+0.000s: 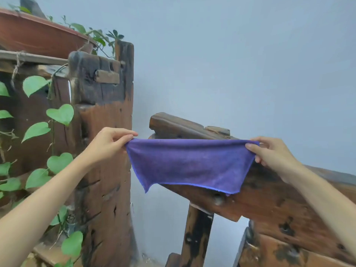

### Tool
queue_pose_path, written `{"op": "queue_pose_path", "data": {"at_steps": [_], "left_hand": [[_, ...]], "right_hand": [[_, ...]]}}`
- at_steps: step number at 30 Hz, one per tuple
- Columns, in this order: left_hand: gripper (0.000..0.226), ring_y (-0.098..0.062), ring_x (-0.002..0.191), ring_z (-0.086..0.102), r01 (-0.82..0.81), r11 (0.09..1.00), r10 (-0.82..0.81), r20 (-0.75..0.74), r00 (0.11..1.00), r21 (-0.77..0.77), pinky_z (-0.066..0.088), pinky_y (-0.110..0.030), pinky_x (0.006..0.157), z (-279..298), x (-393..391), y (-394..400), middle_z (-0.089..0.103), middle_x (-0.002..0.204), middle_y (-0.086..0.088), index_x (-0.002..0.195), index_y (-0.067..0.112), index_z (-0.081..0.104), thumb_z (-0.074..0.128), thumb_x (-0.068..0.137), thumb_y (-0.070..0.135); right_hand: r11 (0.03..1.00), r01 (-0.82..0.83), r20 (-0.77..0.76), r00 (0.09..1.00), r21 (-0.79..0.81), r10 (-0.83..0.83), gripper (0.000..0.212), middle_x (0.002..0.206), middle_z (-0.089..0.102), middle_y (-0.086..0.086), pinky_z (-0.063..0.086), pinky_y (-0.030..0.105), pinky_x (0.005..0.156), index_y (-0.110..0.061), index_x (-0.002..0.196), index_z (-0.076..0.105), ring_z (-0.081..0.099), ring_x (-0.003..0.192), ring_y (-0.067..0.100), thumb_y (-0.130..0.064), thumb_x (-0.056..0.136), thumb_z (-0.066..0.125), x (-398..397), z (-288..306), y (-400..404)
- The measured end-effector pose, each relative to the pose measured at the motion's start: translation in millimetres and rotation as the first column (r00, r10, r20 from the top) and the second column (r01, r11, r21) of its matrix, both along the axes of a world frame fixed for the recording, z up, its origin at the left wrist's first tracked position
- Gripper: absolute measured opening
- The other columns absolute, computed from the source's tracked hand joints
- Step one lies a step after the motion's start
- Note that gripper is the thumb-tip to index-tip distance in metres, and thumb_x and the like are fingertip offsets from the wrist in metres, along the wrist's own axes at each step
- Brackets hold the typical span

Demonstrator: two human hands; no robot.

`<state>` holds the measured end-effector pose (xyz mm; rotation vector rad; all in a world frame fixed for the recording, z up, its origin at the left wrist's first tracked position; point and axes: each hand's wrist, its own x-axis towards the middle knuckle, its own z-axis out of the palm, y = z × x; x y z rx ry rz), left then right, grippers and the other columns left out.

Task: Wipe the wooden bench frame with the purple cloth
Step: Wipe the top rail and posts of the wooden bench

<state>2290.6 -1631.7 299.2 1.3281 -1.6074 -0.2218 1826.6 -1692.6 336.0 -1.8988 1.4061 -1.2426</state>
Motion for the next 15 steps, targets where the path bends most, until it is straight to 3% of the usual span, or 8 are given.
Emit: {"op": "queue_pose_path", "data": {"at_steps": [2,5,7,8,10,13,14,15], "left_hand": [[0.019,-0.003,0.072,0.073,0.066,0.996,-0.075,-0.154,0.985,-0.061,0.058,-0.018,0.065,19.4,-8.0,-9.3,0.081,0.094,0.009,0.100,0.032,0.080,0.064,0.100,0.022],[0.016,-0.008,0.071,0.072,0.078,0.992,-0.101,-0.240,0.965,-0.103,0.062,-0.025,0.064,35.3,-20.5,-26.4,0.081,0.090,0.001,0.098,0.025,0.080,0.066,0.098,0.017],[0.016,-0.013,0.065,0.070,0.059,0.993,-0.089,-0.312,0.946,-0.102,0.062,-0.028,0.062,38.3,-28.1,-38.9,0.080,0.083,-0.004,0.093,0.019,0.079,0.065,0.098,0.013],[0.017,-0.015,0.061,0.069,0.046,0.995,-0.072,-0.338,0.939,-0.083,0.061,-0.028,0.060,39.3,-31.4,-45.1,0.078,0.080,-0.008,0.092,0.016,0.078,0.064,0.098,0.011],[0.018,-0.019,0.054,0.068,0.042,0.999,-0.033,-0.286,0.958,0.025,0.057,-0.029,0.056,34.4,-31.4,-54.4,0.074,0.076,-0.018,0.093,0.011,0.075,0.059,0.100,0.010],[0.026,-0.021,0.050,0.070,0.011,0.965,-0.017,0.019,1.000,0.262,0.057,-0.029,0.058,8.6,-13.6,-59.9,0.074,0.067,-0.008,0.103,0.011,0.065,0.046,0.106,0.028],[0.030,-0.020,0.050,0.071,-0.051,0.956,0.024,0.097,0.995,0.289,0.057,-0.031,0.061,-2.6,-3.1,-61.0,0.075,0.067,-0.005,0.105,0.015,0.061,0.040,0.107,0.036],[0.033,-0.019,0.052,0.071,-0.107,0.952,0.077,0.113,0.991,0.288,0.057,-0.032,0.064,-12.6,7.6,-63.3,0.076,0.069,-0.003,0.106,0.018,0.057,0.034,0.107,0.041]], "right_hand": [[0.998,0.057,0.076,0.996,-0.028,-0.055,0.015,0.063,0.068,0.002,0.051,0.014,0.050,-0.019,0.088,0.075,0.064,0.047,0.007,-0.012,0.097,0.065,7.1,40.0,-21.1],[0.985,0.126,0.114,0.987,-0.116,-0.113,0.020,0.081,0.075,0.003,0.061,0.029,0.072,-0.026,0.085,0.075,0.076,0.059,0.016,-0.013,0.094,0.063,38.1,101.9,-58.0],[0.965,0.169,0.134,0.980,-0.199,-0.144,0.019,0.095,0.075,0.004,0.061,0.037,0.086,-0.027,0.097,0.074,0.078,0.072,0.019,-0.014,0.095,0.060,74.6,136.0,-80.4],[0.953,0.190,0.122,0.979,-0.237,-0.165,0.023,0.105,0.074,0.005,0.057,0.040,0.096,-0.026,0.108,0.073,0.078,0.087,0.023,-0.015,0.096,0.058,96.7,148.1,-88.5],[0.957,0.158,-0.003,0.986,-0.243,-0.164,0.041,0.138,0.060,0.013,0.045,0.039,0.110,-0.022,0.139,0.056,0.063,0.123,0.032,-0.023,0.099,0.054,146.3,154.6,-98.4],[0.999,0.038,-0.362,0.931,-0.027,-0.045,0.069,0.165,0.010,0.024,0.036,0.044,0.115,-0.026,0.160,0.023,0.050,0.133,0.045,-0.048,0.099,0.048,209.3,108.9,-102.9],[1.000,0.025,-0.484,0.875,0.008,-0.018,0.066,0.165,0.014,0.023,0.037,0.048,0.115,-0.028,0.157,0.029,0.050,0.132,0.047,-0.056,0.099,0.041,224.5,85.9,-100.1],[1.000,0.028,-0.578,0.816,0.001,-0.022,0.061,0.159,0.031,0.019,0.038,0.053,0.112,-0.029,0.148,0.043,0.053,0.129,0.046,-0.062,0.098,0.032,236.4,63.4,-96.9]]}}
